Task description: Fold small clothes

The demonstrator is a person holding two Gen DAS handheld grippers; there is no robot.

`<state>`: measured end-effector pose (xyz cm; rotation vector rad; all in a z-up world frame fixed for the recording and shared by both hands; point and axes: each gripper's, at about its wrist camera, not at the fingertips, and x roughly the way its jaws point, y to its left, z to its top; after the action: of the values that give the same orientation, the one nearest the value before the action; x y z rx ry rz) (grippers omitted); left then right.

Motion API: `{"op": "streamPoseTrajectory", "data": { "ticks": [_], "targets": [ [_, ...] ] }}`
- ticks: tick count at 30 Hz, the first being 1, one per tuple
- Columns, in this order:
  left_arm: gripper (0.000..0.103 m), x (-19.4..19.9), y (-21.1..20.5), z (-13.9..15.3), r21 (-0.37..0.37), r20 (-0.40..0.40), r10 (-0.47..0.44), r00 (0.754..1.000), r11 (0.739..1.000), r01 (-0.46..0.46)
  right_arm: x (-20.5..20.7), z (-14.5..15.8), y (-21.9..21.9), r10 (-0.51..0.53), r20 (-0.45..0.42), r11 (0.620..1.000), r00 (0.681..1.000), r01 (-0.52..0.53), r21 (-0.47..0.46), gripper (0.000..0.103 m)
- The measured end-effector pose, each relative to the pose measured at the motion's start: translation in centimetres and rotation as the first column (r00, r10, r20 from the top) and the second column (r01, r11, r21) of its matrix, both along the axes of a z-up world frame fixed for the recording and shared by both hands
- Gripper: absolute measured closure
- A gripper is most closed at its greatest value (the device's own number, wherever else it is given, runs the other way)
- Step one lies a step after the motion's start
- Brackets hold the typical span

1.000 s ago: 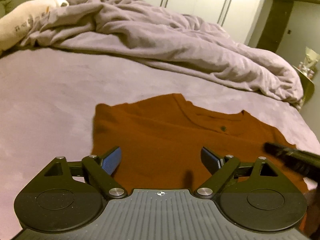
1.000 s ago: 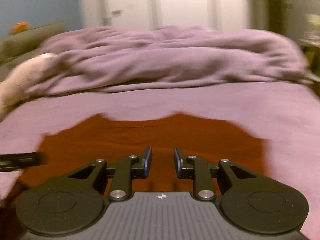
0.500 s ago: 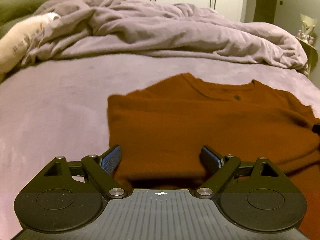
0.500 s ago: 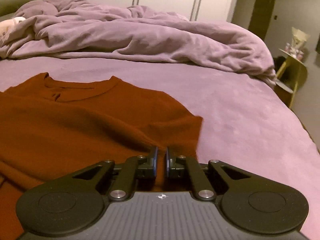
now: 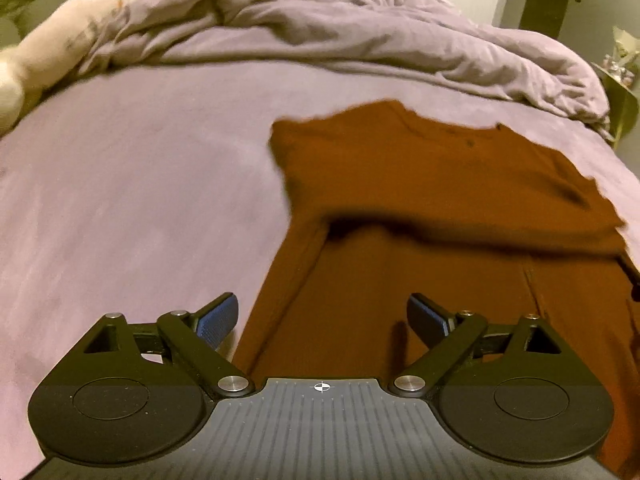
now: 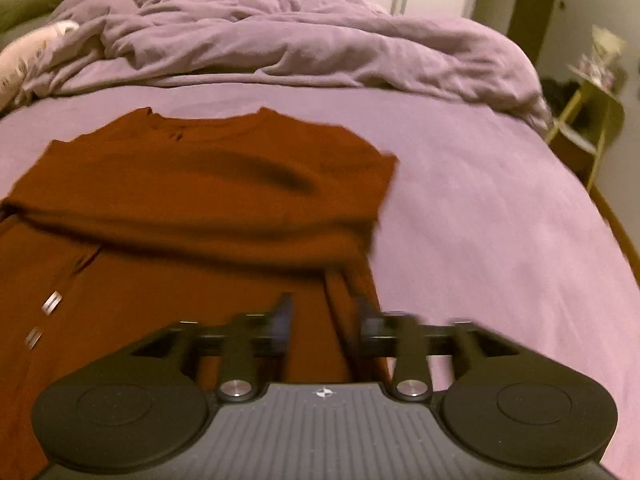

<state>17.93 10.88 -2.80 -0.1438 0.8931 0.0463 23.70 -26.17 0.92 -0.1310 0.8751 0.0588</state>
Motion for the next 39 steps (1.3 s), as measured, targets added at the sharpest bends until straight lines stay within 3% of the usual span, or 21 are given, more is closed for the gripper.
{"op": "streamPoseTrajectory", "data": {
  "ticks": [4, 8, 10, 12, 14, 19, 21, 23, 28, 30, 33, 34, 35, 36, 39],
  "targets": [
    [0.007, -7.1, 1.9, -0.2, -0.001, -0.059, -0.006, 0.998, 1.000, 0.006, -7.9, 0.4, -3.1, -0.045, -0.070, 0.992, 0.997, 0.053, 0.111, 0.048],
    [0.007, -11.0, 2.9, -0.8, -0.026, -0.105, -0.031, 0.994, 0.999, 0.028, -14.0, 0.0, -5.3, -0.099, -0.148, 0.968, 0.984, 0.130, 0.216, 0.048],
    [0.007, -12.0, 3.3, -1.2, -0.071, -0.127, -0.026, 0.992, 0.997, 0.017, -15.6, -0.1, -5.3, -0.096, -0.177, 0.966, 0.979, 0.135, 0.222, 0.048],
    [0.013, -12.2, 4.0, -1.6, -0.165, -0.150, -0.025, 0.988, 0.986, 0.000, -16.6, -0.5, -5.4, -0.093, -0.188, 0.962, 0.978, 0.137, 0.238, 0.048],
    [0.020, -12.3, 4.3, -1.8, -0.253, -0.158, -0.041, 0.987, 0.968, 0.000, -16.9, -0.7, -5.4, -0.093, -0.202, 0.957, 0.975, 0.144, 0.254, 0.051],
    [0.037, -12.2, 4.2, -2.3, -0.302, -0.161, -0.070, 0.984, 0.953, 0.018, -16.7, -0.9, -5.5, -0.081, -0.211, 0.944, 0.974, 0.143, 0.299, 0.071],
    [0.065, -11.9, 4.2, -2.3, -0.326, -0.167, -0.095, 0.981, 0.945, 0.035, -16.7, -1.0, -5.6, -0.075, -0.210, 0.943, 0.975, 0.138, 0.304, 0.087],
    [0.078, -11.9, 4.4, -2.3, -0.332, -0.174, -0.098, 0.980, 0.943, 0.035, -16.7, -1.0, -5.9, -0.065, -0.218, 0.936, 0.974, 0.136, 0.326, 0.093],
    [0.079, -11.8, 5.3, -2.7, -0.387, -0.195, -0.097, 0.976, 0.922, 0.015, -16.4, -1.2, -6.4, -0.085, -0.241, 0.919, 0.967, 0.170, 0.357, 0.091],
    [0.067, -11.8, 5.1, -2.9, -0.401, -0.200, -0.128, 0.971, 0.915, 0.038, -16.2, -1.3, -6.7, -0.084, -0.252, 0.910, 0.964, 0.177, 0.375, 0.090],
    [0.063, -11.6, 4.7, -3.0, -0.428, -0.204, -0.180, 0.962, 0.901, 0.078, -16.0, -1.5, -7.2, -0.073, -0.269, 0.896, 0.960, 0.182, 0.405, 0.090],
    [0.065, -11.3, 4.5, -3.1, -0.433, -0.210, -0.199, 0.957, 0.897, 0.091, -15.9, -1.5, -7.4, -0.071, -0.275, 0.891, 0.959, 0.185, 0.416, 0.090],
    [0.083, -11.2, 4.3, -3.0, -0.430, -0.211, -0.217, 0.953, 0.896, 0.109, -15.9, -1.6, -7.5, -0.071, -0.280, 0.885, 0.957, 0.190, 0.425, 0.090],
    [0.093, -11.0, 4.1, -2.8, -0.431, -0.213, -0.239, 0.947, 0.893, 0.128, -15.7, -1.7, -7.7, -0.069, -0.288, 0.878, 0.955, 0.196, 0.438, 0.092],
    [0.093, -10.5, 4.1, -1.4, -0.484, -0.162, -0.255, 0.953, 0.863, 0.148, -15.2, -1.6, -8.2, -0.046, -0.308, 0.851, 0.950, 0.199, 0.486, 0.098]
  ]
}}
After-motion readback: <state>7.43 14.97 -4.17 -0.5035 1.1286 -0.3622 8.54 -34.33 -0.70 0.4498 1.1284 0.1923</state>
